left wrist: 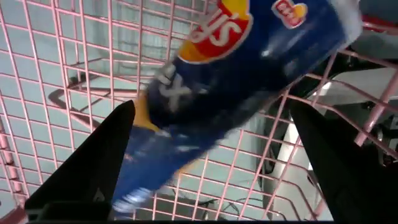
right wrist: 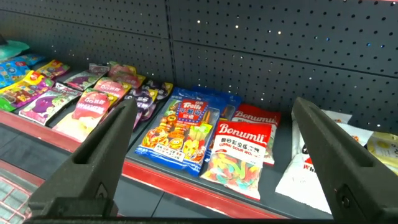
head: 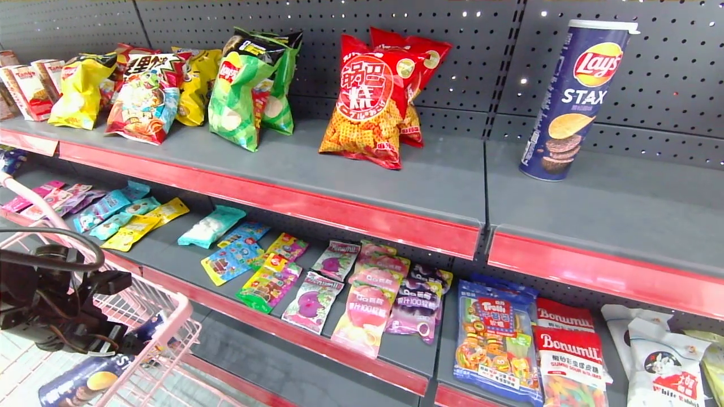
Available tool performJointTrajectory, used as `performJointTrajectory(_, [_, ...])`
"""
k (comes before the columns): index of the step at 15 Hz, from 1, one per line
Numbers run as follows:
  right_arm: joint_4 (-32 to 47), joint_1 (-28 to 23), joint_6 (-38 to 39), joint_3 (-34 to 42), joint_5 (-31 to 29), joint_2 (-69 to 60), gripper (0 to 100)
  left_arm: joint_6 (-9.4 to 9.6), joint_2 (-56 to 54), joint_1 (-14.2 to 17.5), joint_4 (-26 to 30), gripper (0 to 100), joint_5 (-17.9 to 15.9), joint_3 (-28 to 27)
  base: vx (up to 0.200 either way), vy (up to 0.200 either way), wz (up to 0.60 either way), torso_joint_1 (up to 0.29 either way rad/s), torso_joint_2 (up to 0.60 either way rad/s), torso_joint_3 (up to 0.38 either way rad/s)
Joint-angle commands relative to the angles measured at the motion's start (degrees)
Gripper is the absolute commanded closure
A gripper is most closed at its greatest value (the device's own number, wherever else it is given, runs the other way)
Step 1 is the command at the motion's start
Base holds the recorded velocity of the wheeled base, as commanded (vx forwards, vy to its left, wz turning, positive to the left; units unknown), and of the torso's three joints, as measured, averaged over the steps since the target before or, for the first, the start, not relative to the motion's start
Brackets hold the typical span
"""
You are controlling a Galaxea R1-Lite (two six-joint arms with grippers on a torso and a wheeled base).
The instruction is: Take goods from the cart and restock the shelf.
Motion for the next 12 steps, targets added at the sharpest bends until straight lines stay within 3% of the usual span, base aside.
performJointTrajectory(1, [0.0,0.0,0.0,0.0,0.0,0.0,0,-0.01,1.5,-0.2,-0.1,0,0.1,-0.2,0.0,0.0,0.0,0.0,0.0,0.0])
performJointTrajectory(9, [0.0,0.0,0.1,0.0,0.1,0.0,0,0.69,2.1,-0.1,0.3,0,0.3,-0.8,0.0,0.0,0.0,0.0,0.0,0.0])
performJointTrajectory(12, [0.0,0.0,0.0,0.0,0.1,0.0,0,6.49,3.6,0.1,0.1,0,0.1,-2.6,0.0,0.0,0.0,0.0,0.0,0.0])
